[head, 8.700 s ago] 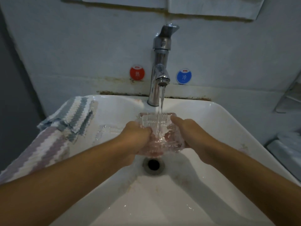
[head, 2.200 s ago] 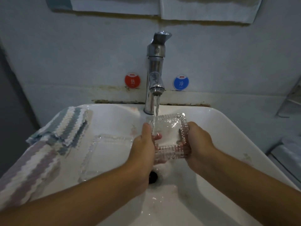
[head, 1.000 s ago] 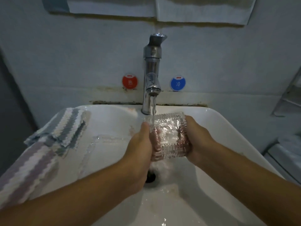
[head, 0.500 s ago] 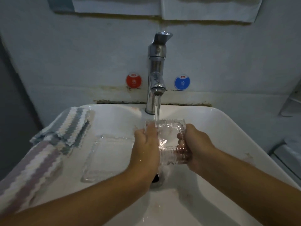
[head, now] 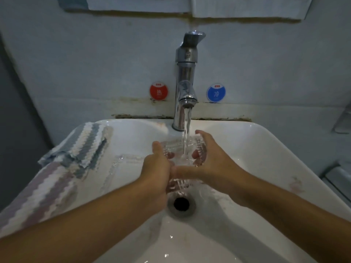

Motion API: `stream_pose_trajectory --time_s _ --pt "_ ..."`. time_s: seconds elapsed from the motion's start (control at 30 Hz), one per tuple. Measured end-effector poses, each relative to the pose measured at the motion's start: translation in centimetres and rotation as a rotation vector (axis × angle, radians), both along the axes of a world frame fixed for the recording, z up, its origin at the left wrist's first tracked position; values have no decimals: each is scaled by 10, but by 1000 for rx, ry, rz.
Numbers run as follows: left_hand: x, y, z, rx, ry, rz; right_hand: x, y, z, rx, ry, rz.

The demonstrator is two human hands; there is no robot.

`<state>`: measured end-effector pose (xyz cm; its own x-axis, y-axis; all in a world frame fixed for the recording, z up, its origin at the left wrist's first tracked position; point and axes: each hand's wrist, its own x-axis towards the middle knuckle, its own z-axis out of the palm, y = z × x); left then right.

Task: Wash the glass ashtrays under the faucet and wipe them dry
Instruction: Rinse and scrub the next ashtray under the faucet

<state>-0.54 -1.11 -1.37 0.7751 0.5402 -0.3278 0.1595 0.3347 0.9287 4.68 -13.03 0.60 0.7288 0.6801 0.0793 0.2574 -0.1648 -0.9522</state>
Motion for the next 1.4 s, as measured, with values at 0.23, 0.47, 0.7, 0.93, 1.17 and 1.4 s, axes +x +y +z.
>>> stream_pose_trajectory --time_s 0.23,0.47,0.7,0.93,1.17,1.4 --pt "-1 -19 -2 140 -73 -6 0 4 -6 197 197 -296" --pt "-2 -19 -2 432 -155 -58 -2 4 -9 116 157 -392" --pt "-1 -2 9 336 -67 57 -8 7 -7 40 7 -111" --pt "-4 -1 13 73 -18 -56 -4 6 -7 137 57 -290" --pt "-6 -6 16 -5 -13 -23 -4 6 -1 -2 242 -380" --pt "-7 -2 22 85 -99 53 14 -2 6 -135 495 -148"
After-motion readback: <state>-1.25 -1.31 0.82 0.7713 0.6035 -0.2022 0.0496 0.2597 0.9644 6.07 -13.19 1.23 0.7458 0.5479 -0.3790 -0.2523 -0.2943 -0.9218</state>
